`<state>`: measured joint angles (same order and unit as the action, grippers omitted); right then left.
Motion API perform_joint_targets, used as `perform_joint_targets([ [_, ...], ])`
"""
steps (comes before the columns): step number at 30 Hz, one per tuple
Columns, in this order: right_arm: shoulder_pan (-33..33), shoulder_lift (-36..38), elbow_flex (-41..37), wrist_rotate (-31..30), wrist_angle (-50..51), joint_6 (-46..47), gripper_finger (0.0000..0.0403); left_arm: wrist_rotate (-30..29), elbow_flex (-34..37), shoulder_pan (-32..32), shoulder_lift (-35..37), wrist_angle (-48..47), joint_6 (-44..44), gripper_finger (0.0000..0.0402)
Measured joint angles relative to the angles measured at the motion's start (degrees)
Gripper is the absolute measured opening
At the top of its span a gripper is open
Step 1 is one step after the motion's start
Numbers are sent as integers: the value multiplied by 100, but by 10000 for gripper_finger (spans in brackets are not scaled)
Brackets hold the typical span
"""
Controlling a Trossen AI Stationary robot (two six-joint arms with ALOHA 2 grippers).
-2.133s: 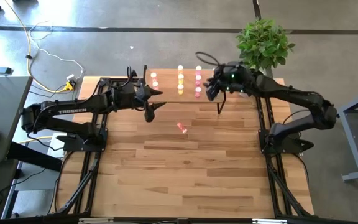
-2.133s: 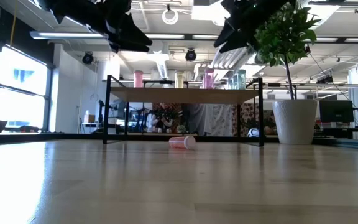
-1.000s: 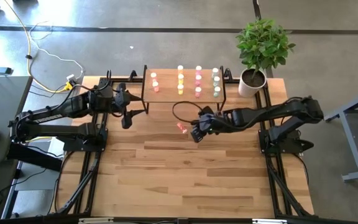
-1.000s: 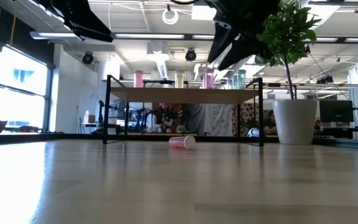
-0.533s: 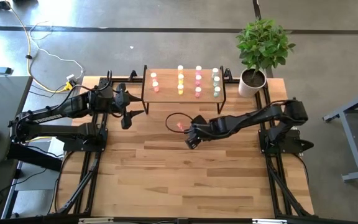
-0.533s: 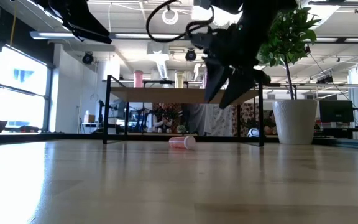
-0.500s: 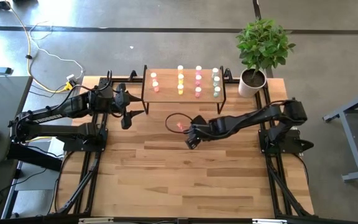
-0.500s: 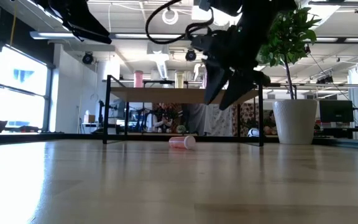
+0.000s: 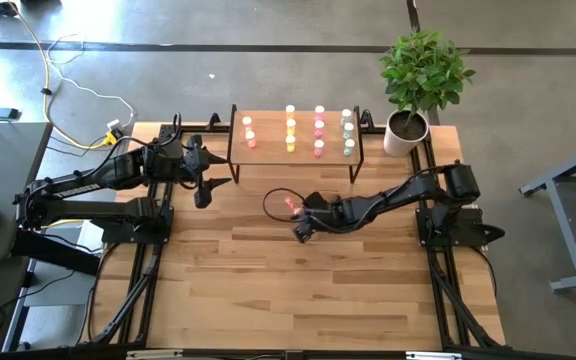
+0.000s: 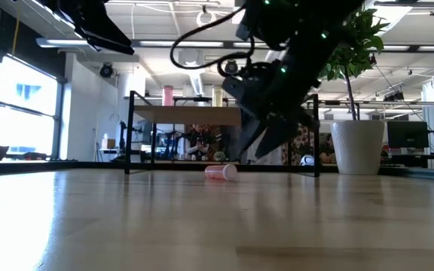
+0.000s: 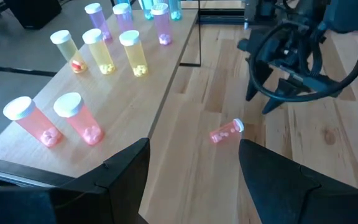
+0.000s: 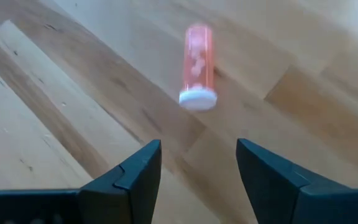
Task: Pick and place medicine bottles onto shelf by color
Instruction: Put the pink pill bottle on the shelf aligned with the pink pill bottles
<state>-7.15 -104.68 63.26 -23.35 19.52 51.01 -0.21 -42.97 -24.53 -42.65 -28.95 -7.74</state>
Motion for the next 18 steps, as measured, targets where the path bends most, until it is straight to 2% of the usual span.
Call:
perform_joint_targets([
  [4, -115, -1, -563, -61, -952, 300, 199, 1, 1, 0, -1, 0, -1, 239],
  [10, -204, -1, -1215, -541, -2515, -40, 199, 2, 1, 0, 0, 0, 1, 239],
  [18, -189, -13, -1442, -862, -2851, -623, 199, 0, 1, -1, -2, 1, 2, 239],
])
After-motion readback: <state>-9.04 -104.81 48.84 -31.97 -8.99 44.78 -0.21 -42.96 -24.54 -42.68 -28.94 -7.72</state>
